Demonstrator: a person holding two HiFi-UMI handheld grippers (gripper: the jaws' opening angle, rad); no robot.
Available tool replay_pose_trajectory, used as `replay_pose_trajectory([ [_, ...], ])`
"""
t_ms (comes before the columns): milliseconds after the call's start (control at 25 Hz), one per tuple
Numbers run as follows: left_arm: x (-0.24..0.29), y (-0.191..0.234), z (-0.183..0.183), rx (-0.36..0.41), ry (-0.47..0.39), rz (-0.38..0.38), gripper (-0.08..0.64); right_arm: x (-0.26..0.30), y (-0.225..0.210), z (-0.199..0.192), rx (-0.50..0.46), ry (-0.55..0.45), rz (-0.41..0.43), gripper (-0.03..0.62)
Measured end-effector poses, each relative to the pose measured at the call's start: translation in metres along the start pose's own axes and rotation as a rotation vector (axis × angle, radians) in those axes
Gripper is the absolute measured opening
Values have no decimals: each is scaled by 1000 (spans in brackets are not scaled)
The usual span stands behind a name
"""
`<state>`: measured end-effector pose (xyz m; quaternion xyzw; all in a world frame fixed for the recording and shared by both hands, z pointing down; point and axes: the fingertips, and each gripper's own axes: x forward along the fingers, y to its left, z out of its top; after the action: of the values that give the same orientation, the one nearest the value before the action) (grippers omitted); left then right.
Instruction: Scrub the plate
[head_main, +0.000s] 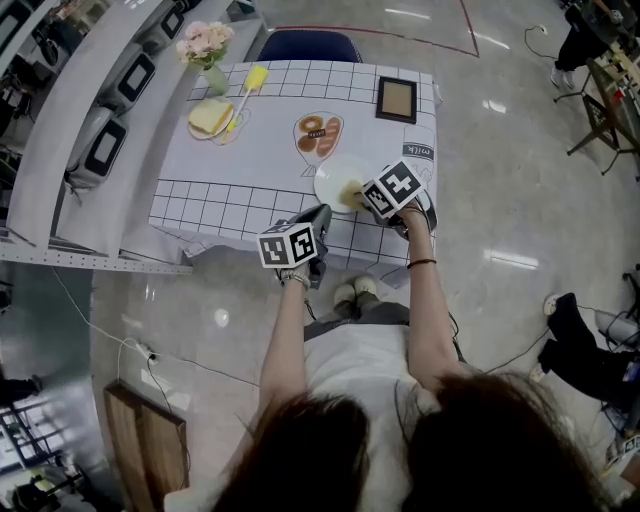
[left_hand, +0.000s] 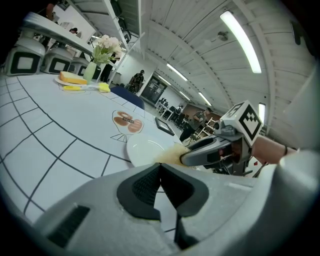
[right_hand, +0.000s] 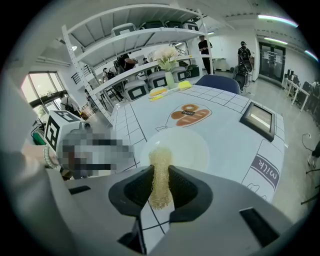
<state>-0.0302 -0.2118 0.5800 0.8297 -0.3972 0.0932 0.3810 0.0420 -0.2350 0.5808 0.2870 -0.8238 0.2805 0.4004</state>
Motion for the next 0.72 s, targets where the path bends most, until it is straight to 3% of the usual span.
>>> replay_pose_trajectory([
  [720,-11,16,0,-29,-30,39,11,19,25,10,-71,37,84,80],
])
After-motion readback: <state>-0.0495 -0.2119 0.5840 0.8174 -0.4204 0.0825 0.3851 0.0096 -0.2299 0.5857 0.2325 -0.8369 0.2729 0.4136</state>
